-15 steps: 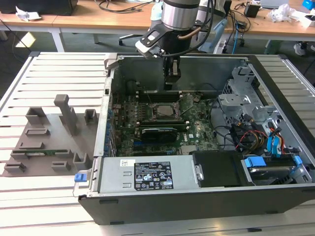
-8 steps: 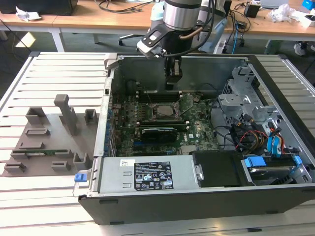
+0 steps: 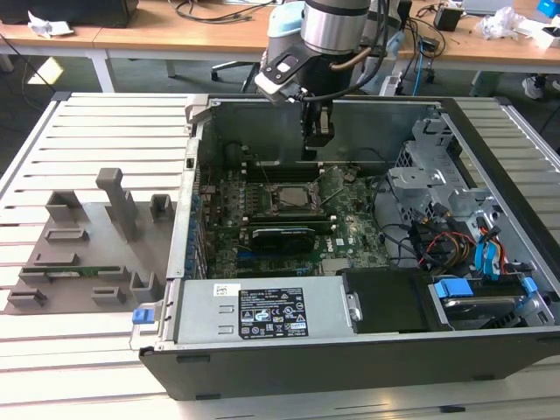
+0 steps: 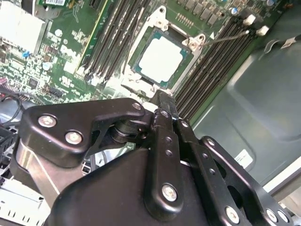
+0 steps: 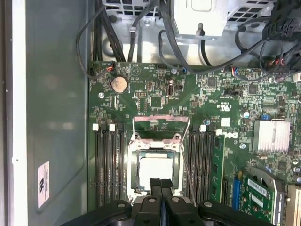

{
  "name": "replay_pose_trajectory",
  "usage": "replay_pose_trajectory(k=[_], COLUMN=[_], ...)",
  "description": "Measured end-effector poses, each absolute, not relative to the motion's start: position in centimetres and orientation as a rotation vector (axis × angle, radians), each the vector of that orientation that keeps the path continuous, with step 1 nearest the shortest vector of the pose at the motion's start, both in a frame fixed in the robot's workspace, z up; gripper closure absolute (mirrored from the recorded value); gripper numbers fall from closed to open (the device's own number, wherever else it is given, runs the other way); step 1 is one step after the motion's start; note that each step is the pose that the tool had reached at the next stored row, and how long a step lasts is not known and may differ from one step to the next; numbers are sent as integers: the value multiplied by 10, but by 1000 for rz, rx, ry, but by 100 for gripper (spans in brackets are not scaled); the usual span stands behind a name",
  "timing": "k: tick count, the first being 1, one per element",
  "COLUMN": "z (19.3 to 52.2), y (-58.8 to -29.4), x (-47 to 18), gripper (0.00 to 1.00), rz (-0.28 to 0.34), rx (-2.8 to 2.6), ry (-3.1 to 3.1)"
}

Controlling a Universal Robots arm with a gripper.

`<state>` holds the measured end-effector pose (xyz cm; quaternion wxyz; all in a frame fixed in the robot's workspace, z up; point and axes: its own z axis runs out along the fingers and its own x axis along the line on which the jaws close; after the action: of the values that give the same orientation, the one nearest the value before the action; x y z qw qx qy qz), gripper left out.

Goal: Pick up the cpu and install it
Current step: 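Close the cpu cover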

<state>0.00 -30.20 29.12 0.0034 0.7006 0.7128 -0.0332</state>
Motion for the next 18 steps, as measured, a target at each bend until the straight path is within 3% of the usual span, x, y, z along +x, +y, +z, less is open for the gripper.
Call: replay_pose_trajectory(k=[18], z=[291], y=[-302], x=[44], gripper=[89], rz=[-105], rx=[2196], ry=[2235])
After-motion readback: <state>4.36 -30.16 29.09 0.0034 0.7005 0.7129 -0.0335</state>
